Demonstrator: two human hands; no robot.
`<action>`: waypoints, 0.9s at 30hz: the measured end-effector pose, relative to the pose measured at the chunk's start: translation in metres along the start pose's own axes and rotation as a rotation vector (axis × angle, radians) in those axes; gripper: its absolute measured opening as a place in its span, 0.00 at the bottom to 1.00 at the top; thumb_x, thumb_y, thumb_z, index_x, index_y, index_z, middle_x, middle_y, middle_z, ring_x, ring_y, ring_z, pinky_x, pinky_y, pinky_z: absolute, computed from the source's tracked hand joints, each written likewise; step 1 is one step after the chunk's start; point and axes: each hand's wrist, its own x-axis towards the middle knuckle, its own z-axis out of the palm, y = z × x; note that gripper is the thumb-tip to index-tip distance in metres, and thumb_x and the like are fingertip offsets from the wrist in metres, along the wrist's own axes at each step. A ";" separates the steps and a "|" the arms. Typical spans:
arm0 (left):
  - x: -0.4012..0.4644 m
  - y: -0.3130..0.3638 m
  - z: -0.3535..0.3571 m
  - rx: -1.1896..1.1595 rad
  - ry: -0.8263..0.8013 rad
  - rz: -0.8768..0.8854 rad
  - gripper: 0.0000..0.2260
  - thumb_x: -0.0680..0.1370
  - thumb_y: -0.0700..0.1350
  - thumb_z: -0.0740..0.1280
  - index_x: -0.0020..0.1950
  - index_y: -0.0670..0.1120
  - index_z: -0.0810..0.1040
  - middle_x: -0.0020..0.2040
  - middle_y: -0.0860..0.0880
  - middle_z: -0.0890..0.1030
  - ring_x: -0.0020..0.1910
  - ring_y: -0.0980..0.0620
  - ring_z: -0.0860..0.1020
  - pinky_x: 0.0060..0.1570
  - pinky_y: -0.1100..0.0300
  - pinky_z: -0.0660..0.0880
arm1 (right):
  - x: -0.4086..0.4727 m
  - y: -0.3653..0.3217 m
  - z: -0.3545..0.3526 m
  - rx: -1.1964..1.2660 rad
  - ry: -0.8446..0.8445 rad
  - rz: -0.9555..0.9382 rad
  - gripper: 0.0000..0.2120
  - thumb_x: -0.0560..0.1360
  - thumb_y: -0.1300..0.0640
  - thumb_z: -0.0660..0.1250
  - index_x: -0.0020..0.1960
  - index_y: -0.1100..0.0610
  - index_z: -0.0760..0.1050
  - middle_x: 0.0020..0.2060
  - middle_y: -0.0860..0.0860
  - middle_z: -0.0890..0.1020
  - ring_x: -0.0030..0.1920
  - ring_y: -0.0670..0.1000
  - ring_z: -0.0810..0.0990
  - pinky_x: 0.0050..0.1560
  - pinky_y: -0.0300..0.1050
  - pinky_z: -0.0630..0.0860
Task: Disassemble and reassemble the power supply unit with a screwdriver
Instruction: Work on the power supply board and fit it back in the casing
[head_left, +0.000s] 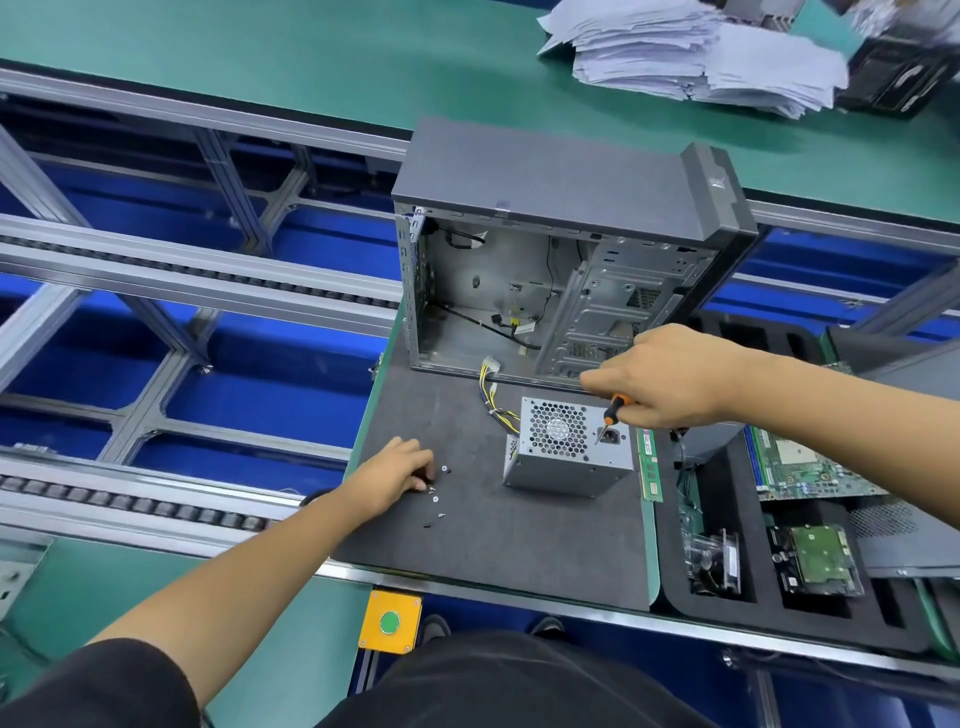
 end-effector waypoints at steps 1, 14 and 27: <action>0.001 0.000 0.001 0.004 -0.009 -0.015 0.05 0.80 0.43 0.69 0.56 0.46 0.79 0.54 0.49 0.75 0.57 0.51 0.69 0.59 0.57 0.69 | 0.000 0.000 0.001 0.000 -0.001 0.000 0.08 0.70 0.45 0.44 0.44 0.48 0.56 0.33 0.47 0.74 0.29 0.50 0.68 0.35 0.50 0.74; 0.000 0.008 -0.016 -0.316 0.103 -0.023 0.07 0.81 0.43 0.68 0.46 0.50 0.73 0.41 0.54 0.82 0.42 0.54 0.79 0.46 0.61 0.76 | -0.001 0.010 0.003 0.086 0.068 0.039 0.07 0.72 0.45 0.51 0.43 0.46 0.53 0.32 0.47 0.74 0.30 0.50 0.68 0.31 0.47 0.64; 0.049 0.105 -0.040 -0.704 0.196 0.127 0.03 0.79 0.40 0.72 0.48 0.47 0.80 0.40 0.51 0.84 0.40 0.56 0.82 0.46 0.68 0.75 | 0.010 0.021 -0.010 0.289 0.276 0.108 0.06 0.71 0.45 0.52 0.44 0.41 0.54 0.27 0.43 0.67 0.27 0.46 0.66 0.28 0.41 0.54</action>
